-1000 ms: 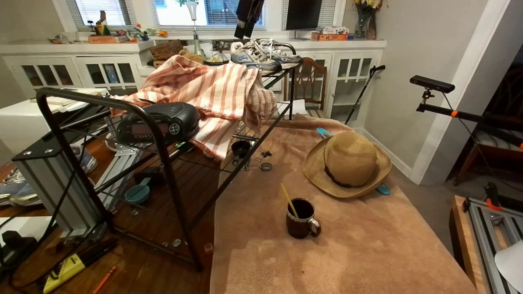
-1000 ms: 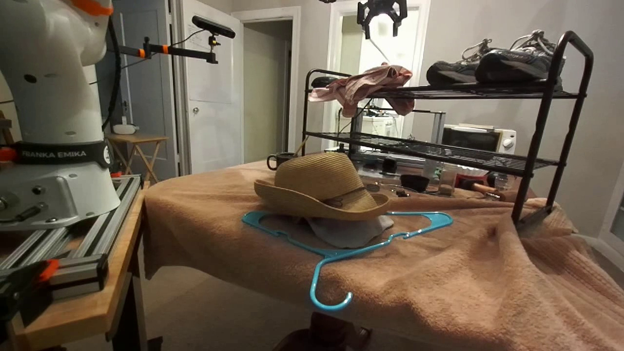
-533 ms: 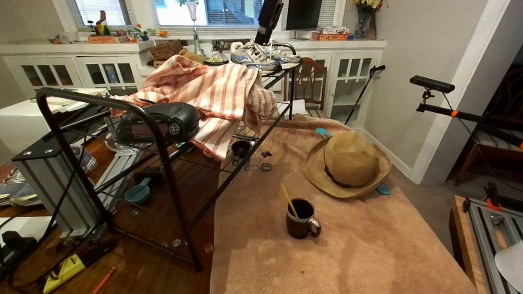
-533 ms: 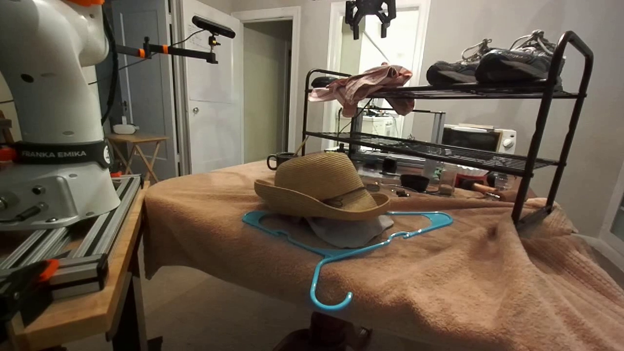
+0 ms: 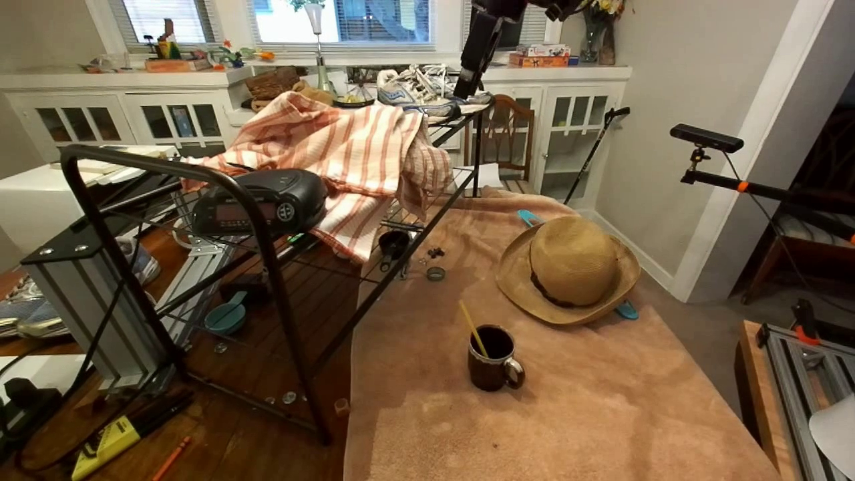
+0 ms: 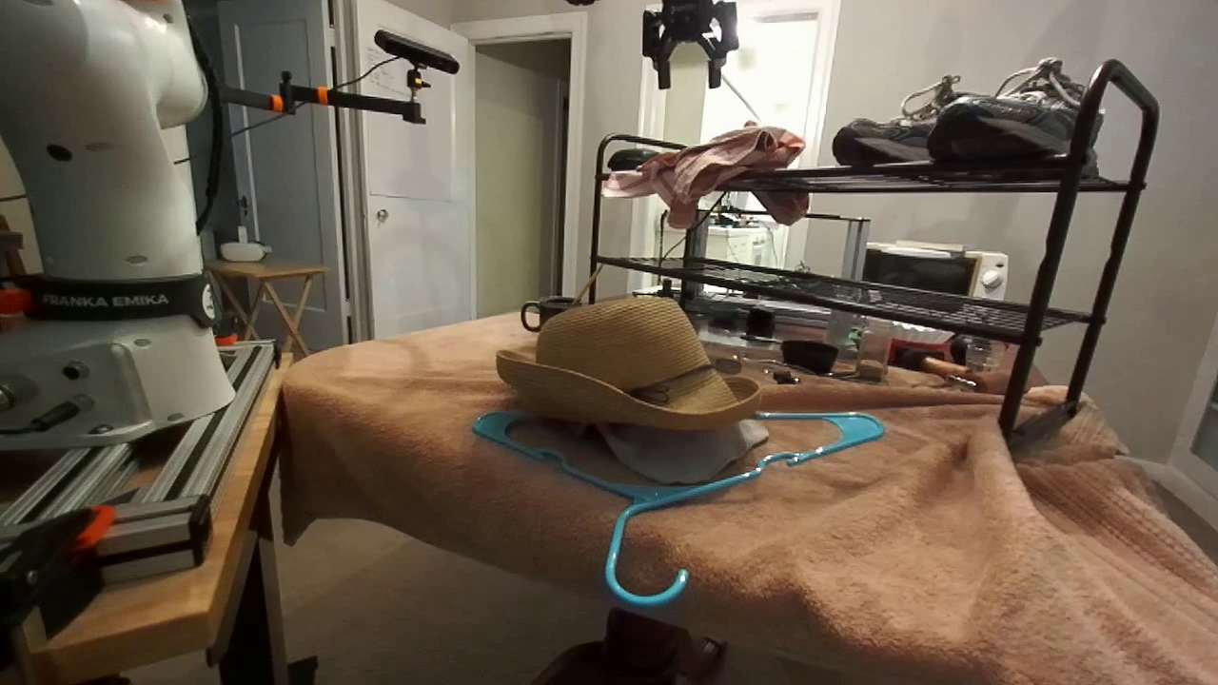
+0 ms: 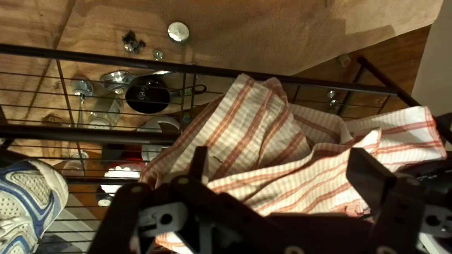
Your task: Push the alarm clock slightly to the left
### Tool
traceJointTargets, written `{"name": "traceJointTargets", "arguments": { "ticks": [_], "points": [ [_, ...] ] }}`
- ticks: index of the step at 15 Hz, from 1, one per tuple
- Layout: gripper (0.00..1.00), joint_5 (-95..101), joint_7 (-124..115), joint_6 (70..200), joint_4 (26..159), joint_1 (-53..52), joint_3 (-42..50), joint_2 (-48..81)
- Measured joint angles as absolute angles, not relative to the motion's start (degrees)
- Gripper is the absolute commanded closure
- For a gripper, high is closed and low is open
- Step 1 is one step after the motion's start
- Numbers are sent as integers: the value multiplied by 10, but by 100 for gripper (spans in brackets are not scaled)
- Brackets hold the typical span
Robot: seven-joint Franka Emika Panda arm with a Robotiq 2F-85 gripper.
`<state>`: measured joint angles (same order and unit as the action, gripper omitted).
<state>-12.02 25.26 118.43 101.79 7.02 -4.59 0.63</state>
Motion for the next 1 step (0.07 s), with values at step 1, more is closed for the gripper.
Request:
{"name": "traceJointTargets", "arguments": {
  "ticks": [1],
  "points": [
    [0, -121, 248, 1185, 1031, 65, -41, -3]
  ]
}}
